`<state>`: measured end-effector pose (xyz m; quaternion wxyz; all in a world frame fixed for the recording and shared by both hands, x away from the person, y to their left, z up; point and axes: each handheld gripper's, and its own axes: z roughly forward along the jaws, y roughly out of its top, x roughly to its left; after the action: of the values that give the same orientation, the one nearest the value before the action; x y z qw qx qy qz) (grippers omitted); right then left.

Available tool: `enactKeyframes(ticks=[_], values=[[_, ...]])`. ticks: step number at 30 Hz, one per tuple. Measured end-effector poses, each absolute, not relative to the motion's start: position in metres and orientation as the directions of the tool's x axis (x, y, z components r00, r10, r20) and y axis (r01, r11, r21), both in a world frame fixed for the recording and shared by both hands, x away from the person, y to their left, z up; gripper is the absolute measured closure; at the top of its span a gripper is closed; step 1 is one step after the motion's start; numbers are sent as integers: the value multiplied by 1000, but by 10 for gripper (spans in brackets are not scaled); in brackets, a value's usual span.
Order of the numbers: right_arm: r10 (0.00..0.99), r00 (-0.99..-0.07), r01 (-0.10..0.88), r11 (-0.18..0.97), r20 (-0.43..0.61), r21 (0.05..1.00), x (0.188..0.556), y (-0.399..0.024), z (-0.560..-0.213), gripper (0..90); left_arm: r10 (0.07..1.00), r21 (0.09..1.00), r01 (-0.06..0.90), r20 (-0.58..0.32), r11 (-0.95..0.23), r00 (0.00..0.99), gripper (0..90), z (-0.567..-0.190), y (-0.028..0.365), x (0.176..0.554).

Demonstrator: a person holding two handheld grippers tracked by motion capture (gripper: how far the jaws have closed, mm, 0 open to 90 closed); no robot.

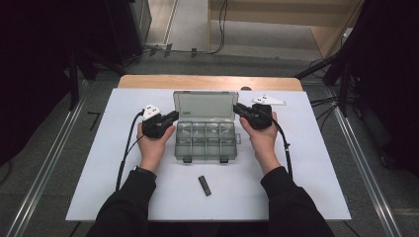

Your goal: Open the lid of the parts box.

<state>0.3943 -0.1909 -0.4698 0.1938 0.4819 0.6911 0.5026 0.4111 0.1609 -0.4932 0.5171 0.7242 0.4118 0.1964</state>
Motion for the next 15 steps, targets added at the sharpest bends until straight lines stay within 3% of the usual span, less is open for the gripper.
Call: enactKeyframes(ticks=[10, 15], values=[[886, -412, 494, 23, 211, 869, 393, -182, -490, 759, 802, 904, 405, -137, -139, 581, 838, -491, 159, 416], [887, -394, 507, -10, 242, 862, 398, -183, -494, 808, 805, 899, 416, -142, -139, 576, 844, -491, 158, 420]])
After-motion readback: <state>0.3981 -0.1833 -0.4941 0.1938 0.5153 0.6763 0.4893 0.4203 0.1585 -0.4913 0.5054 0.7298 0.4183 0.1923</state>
